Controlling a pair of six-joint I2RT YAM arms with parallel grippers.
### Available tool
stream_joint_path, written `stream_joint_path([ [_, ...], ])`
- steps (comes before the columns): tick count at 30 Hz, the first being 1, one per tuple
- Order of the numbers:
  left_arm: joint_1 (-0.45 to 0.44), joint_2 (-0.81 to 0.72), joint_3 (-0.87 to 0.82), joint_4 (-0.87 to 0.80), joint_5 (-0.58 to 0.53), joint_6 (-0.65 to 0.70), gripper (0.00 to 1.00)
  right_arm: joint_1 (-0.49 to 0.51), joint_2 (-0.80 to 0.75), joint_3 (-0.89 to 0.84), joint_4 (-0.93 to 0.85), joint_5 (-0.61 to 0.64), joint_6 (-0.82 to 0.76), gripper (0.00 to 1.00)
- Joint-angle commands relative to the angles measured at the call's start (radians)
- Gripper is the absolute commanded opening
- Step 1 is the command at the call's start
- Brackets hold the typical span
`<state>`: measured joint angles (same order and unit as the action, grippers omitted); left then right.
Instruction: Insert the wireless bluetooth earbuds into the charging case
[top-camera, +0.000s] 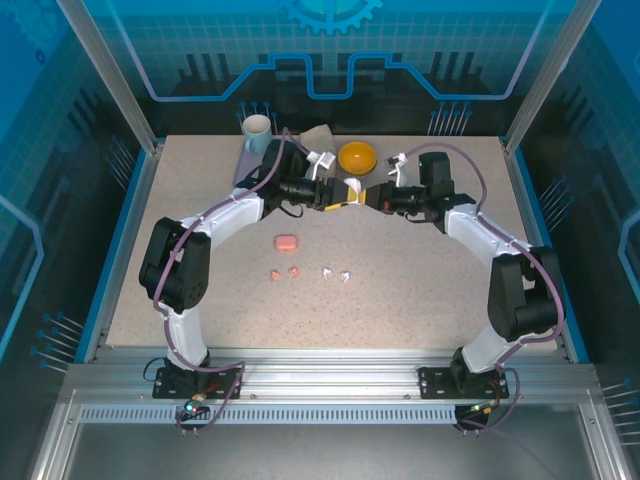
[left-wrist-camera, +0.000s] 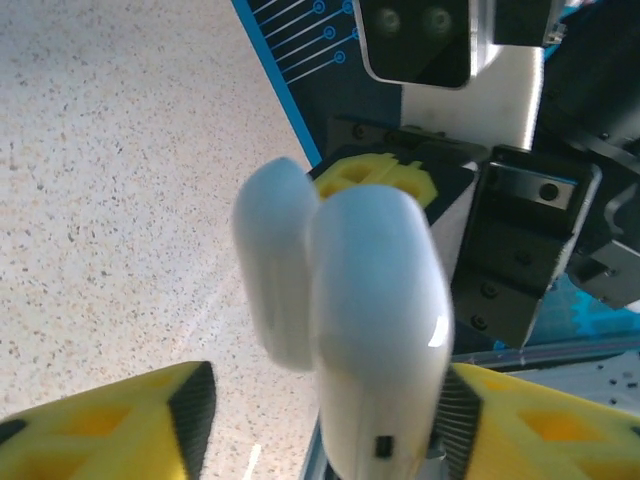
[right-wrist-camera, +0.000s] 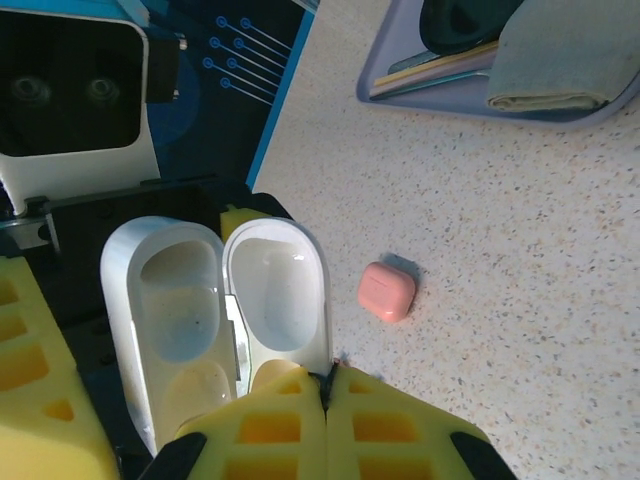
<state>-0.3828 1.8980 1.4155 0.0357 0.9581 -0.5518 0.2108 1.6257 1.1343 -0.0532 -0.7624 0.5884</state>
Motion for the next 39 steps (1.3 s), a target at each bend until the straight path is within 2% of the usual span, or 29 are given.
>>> stream_joint_path([
  [1,0.028,-0.028,0.001,-0.031,-0.008,0.019,0.69,0.015,0.008,0.064,-0.146,0.04,-0.109,0.0],
  [6,0.079,-0.065,0.034,-0.182,-0.012,0.124,0.76,0.021,0.035,0.168,-0.319,0.116,-0.285,0.0],
  [10,0.109,-0.05,0.15,-0.45,-0.019,0.319,0.8,0.047,0.078,0.291,-0.505,0.241,-0.514,0.0],
  [13,0.114,-0.009,0.26,-0.658,-0.047,0.458,0.83,0.073,0.111,0.359,-0.591,0.279,-0.654,0.0],
  [18,0.116,0.095,0.417,-0.907,-0.101,0.57,0.89,0.102,0.154,0.429,-0.686,0.33,-0.785,0.0],
  [22,0.118,0.137,0.443,-0.953,-0.11,0.621,0.89,0.106,0.189,0.461,-0.721,0.325,-0.831,0.0],
  [27,0.136,0.158,0.48,-1.035,-0.016,0.723,0.87,0.114,0.203,0.461,-0.731,0.293,-0.868,0.0],
  [31,0.138,0.158,0.481,-1.084,0.012,0.79,0.86,0.118,0.209,0.474,-0.742,0.239,-0.883,0.0],
  [39,0.137,0.176,0.453,-1.128,0.089,0.852,0.76,0.132,0.223,0.516,-0.79,0.15,-0.911,0.0],
])
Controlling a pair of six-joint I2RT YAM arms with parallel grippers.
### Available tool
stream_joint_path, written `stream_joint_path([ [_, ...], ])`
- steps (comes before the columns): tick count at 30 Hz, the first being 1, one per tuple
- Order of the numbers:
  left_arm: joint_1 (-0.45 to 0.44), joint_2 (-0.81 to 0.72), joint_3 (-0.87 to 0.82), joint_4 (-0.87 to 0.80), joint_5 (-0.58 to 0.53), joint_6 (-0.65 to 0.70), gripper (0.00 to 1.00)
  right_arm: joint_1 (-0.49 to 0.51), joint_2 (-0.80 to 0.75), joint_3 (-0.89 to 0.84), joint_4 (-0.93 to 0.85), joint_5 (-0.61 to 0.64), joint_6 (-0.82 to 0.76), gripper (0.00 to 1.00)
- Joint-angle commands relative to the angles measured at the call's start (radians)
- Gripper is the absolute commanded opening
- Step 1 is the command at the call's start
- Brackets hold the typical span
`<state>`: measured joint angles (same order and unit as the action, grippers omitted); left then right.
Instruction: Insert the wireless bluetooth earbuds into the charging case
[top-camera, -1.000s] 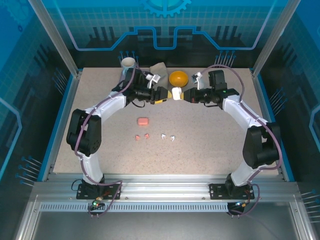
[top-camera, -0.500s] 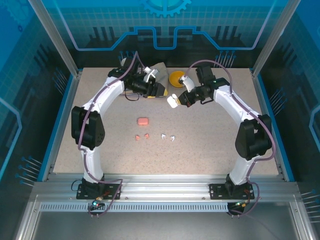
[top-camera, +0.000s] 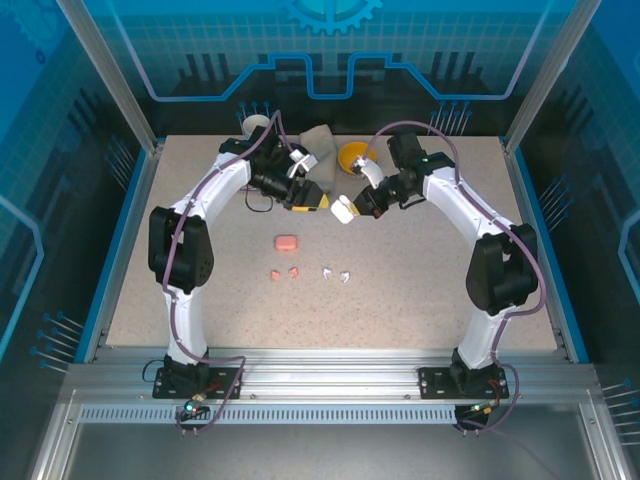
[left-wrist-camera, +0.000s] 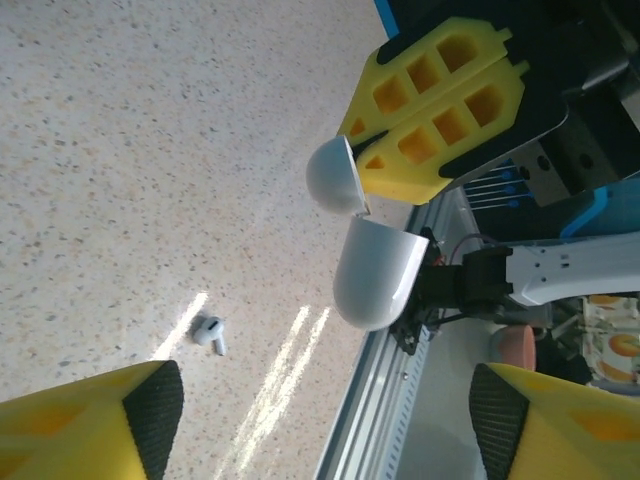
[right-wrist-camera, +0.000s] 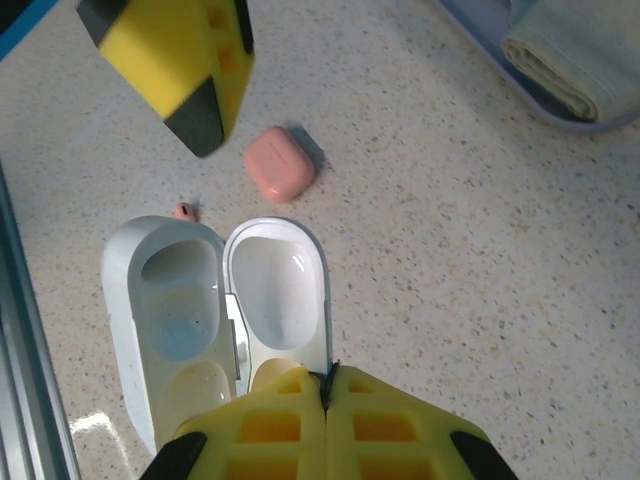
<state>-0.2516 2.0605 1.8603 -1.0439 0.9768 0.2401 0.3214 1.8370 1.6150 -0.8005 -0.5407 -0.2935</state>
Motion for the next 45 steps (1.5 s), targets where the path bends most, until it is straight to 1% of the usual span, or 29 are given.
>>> stream_joint_path([
  [1,0.006,0.013,0.008,-0.05,0.079,0.064,0.74,0.024,0.014,0.039,-0.048,-0.077,-0.031,0.0],
  [5,0.005,0.014,0.026,-0.083,0.127,0.093,0.7,0.043,0.031,0.062,-0.072,-0.087,-0.041,0.0],
  [12,-0.004,0.015,0.04,-0.161,0.15,0.152,0.65,0.071,0.061,0.115,-0.127,-0.073,-0.077,0.0],
  [20,-0.037,0.024,0.016,-0.2,0.132,0.191,0.6,0.087,0.084,0.16,-0.174,-0.05,-0.108,0.0],
  [31,-0.06,0.051,0.029,-0.227,0.118,0.205,0.5,0.111,0.093,0.174,-0.187,-0.014,-0.118,0.0],
  [36,-0.062,0.07,0.031,-0.237,0.115,0.208,0.43,0.113,0.093,0.178,-0.187,-0.008,-0.116,0.0],
  [41,-0.062,0.072,0.033,-0.236,0.115,0.208,0.41,0.113,0.093,0.175,-0.184,-0.002,-0.114,0.0],
  [45,-0.064,0.077,0.036,-0.235,0.119,0.206,0.36,0.113,0.094,0.173,-0.178,-0.001,-0.111,0.0],
])
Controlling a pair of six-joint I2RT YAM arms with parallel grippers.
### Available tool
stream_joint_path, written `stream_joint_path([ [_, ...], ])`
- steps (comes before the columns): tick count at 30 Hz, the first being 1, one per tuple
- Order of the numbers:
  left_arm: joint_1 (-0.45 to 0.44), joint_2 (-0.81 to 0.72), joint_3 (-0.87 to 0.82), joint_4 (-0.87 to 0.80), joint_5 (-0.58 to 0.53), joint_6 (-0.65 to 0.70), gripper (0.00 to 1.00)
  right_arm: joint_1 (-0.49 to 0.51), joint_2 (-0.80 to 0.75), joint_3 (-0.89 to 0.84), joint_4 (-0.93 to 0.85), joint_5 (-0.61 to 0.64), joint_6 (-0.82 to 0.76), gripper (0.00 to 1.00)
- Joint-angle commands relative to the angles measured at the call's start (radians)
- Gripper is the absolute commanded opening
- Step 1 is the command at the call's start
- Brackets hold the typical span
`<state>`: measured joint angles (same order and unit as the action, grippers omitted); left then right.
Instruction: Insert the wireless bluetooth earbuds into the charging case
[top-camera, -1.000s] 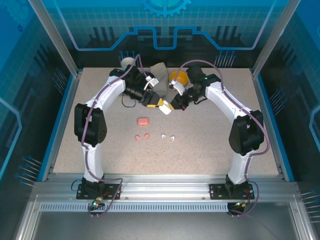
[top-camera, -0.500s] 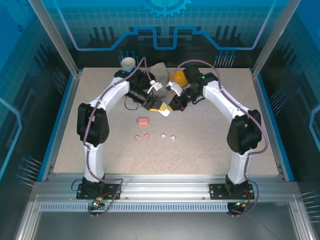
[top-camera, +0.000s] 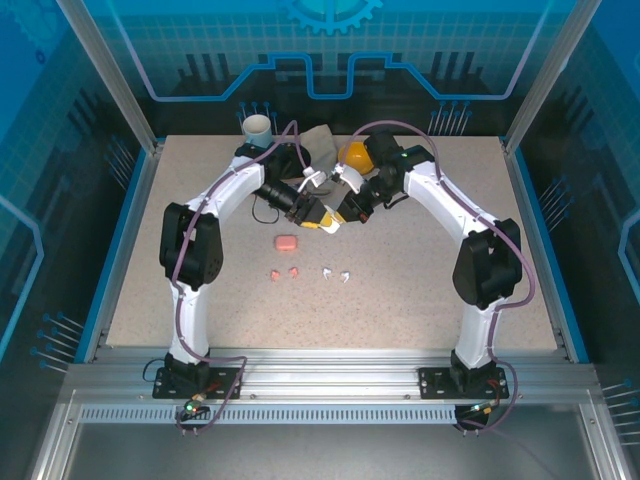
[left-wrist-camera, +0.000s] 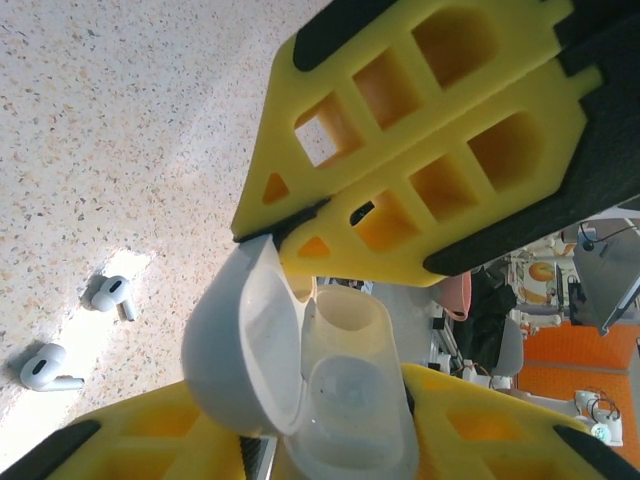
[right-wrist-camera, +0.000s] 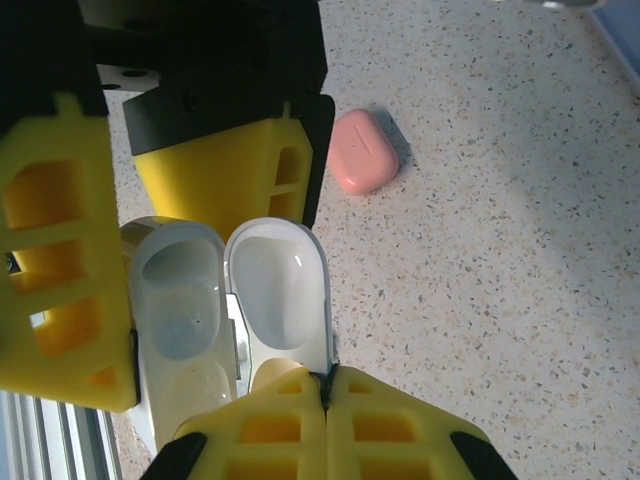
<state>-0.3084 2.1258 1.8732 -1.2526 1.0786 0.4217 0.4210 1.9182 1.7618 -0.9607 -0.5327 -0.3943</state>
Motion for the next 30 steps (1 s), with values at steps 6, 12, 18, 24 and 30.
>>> stream_joint_path([
  [6,-0.009,0.013,0.023,-0.028,0.02,0.028,0.31,0.016,0.015,0.026,-0.005,-0.007,0.0,0.0],
  [12,-0.011,0.013,0.017,-0.031,0.029,0.032,0.2,0.017,-0.003,0.025,0.039,0.032,0.045,0.0],
  [18,-0.009,-0.008,-0.018,0.003,0.036,0.02,0.07,-0.003,-0.052,0.043,0.074,0.087,0.126,0.29],
  [24,-0.009,-0.077,-0.103,0.171,-0.019,-0.097,0.0,-0.067,-0.148,0.013,0.079,0.148,0.265,0.45],
  [30,-0.009,-0.182,-0.213,0.413,-0.148,-0.267,0.0,-0.103,-0.276,-0.161,0.148,0.29,0.547,0.46],
])
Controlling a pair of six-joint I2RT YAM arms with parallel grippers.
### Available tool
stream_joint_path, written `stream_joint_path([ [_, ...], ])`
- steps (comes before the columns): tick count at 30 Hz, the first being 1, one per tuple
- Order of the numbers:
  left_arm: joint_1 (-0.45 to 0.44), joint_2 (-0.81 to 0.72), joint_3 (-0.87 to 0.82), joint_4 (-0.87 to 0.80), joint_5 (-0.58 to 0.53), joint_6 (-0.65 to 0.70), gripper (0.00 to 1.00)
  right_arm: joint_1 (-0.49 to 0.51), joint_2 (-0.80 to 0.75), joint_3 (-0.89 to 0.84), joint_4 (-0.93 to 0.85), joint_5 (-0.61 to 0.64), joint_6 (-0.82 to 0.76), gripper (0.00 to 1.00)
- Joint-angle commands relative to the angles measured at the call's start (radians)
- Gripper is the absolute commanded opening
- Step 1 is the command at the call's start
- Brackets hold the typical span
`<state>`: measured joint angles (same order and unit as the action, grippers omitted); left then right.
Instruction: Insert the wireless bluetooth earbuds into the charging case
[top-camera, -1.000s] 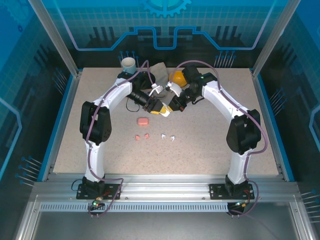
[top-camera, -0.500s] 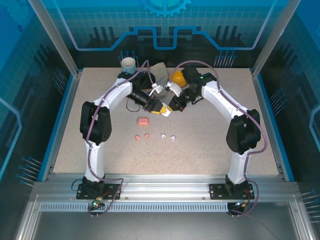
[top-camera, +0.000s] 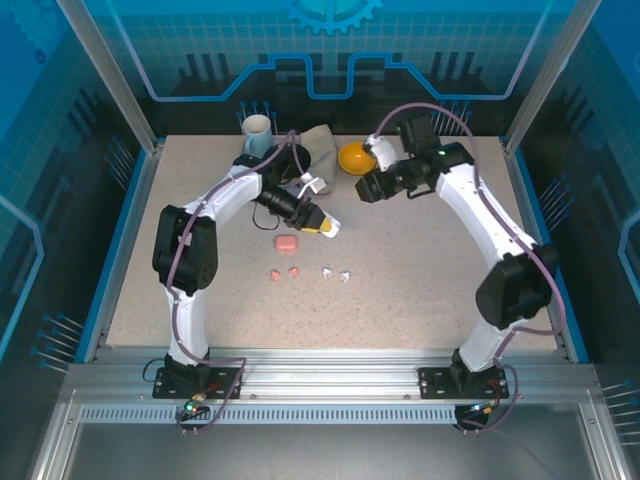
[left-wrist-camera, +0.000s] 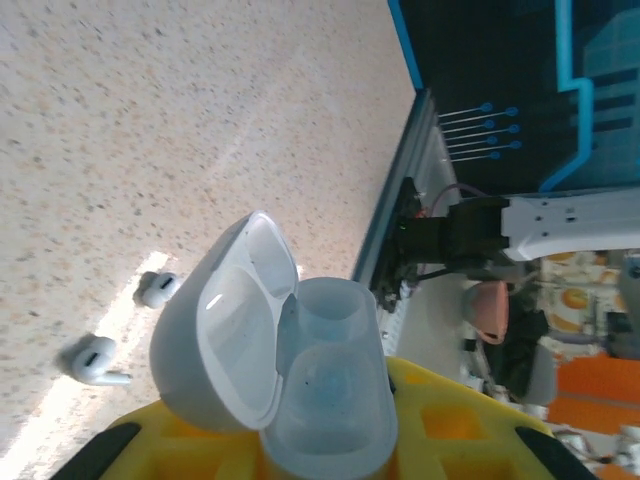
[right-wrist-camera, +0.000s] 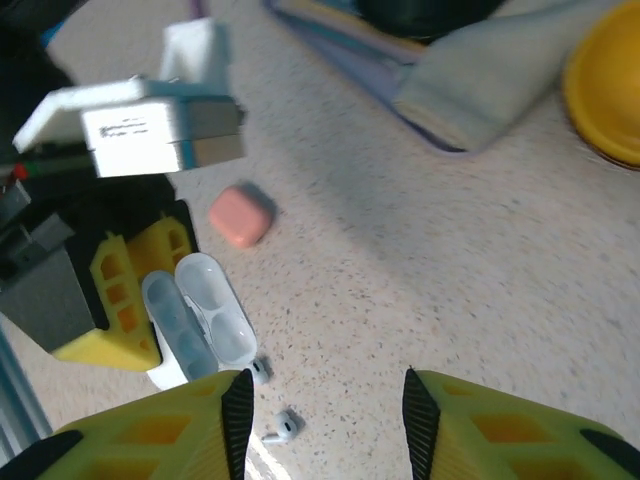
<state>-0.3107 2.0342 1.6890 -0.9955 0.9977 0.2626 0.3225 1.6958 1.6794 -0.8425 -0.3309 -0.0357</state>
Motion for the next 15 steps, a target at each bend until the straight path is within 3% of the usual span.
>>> stream_joint_path([
  [1,-0.007,-0.106,-0.042,0.203,-0.091,-0.134,0.0,-0.005,-0.076,-0.117,0.048,0.104,0.245,0.46],
  [8,-0.025,-0.251,-0.203,0.602,-0.345,-0.331,0.0,0.047,-0.215,-0.401,0.178,0.2,0.575,0.47],
  [15,-0.115,-0.426,-0.386,0.96,-0.661,-0.246,0.0,0.143,-0.21,-0.49,0.178,0.343,0.708,0.47],
])
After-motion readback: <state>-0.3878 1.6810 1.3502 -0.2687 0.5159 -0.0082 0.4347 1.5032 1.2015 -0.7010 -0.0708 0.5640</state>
